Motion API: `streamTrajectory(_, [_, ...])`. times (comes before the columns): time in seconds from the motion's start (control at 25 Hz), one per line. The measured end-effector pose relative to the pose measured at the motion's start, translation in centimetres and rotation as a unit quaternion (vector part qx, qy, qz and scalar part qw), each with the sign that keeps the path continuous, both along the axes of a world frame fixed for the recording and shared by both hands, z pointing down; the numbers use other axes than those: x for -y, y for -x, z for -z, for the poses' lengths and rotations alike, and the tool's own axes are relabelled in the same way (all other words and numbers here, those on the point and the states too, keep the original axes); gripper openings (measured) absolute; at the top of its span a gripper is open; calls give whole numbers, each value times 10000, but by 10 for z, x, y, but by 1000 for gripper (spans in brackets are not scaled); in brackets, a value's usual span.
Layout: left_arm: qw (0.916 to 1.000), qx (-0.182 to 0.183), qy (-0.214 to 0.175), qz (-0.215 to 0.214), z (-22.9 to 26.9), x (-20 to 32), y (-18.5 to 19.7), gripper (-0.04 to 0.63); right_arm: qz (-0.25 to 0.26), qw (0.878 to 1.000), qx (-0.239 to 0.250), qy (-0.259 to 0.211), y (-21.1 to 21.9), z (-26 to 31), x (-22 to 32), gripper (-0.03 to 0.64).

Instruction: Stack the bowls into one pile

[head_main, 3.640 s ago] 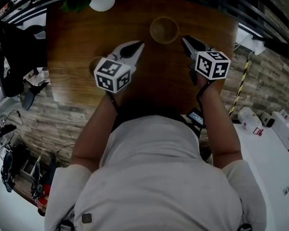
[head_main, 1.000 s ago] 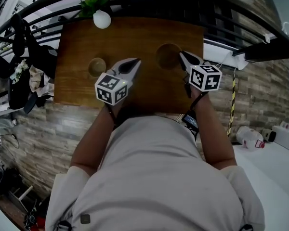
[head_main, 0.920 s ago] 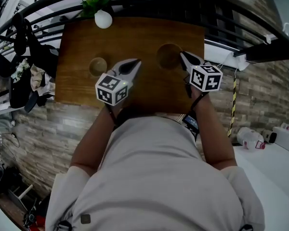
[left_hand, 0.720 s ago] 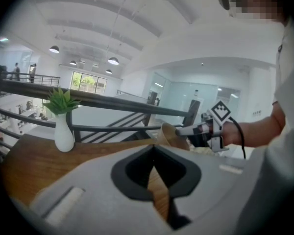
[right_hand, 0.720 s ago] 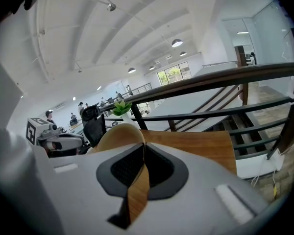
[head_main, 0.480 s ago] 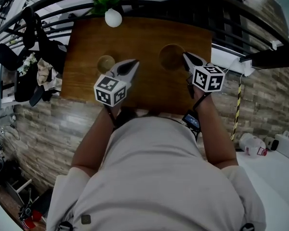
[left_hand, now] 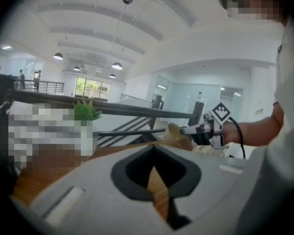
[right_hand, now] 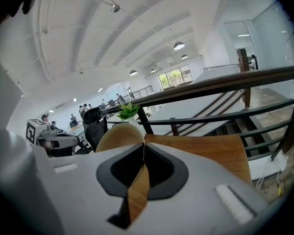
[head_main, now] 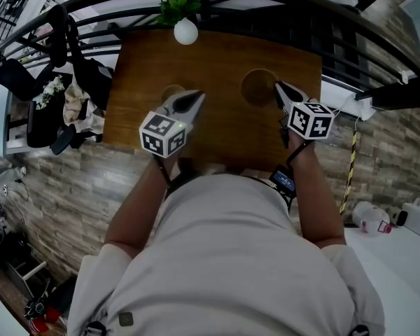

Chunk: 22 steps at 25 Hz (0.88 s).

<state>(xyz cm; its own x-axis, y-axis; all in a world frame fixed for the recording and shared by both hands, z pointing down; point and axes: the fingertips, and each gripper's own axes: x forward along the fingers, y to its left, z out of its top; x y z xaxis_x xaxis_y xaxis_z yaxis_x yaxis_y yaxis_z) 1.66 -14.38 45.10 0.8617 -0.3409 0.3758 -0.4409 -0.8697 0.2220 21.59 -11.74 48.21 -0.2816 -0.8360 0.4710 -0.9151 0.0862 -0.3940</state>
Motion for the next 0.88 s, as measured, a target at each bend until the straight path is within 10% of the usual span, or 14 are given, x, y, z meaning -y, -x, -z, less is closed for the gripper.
streamTrajectory(0.88, [9989, -288, 26, -378, 18, 47, 200, 5, -233, 9995, -200, -49, 210, 24, 38, 20])
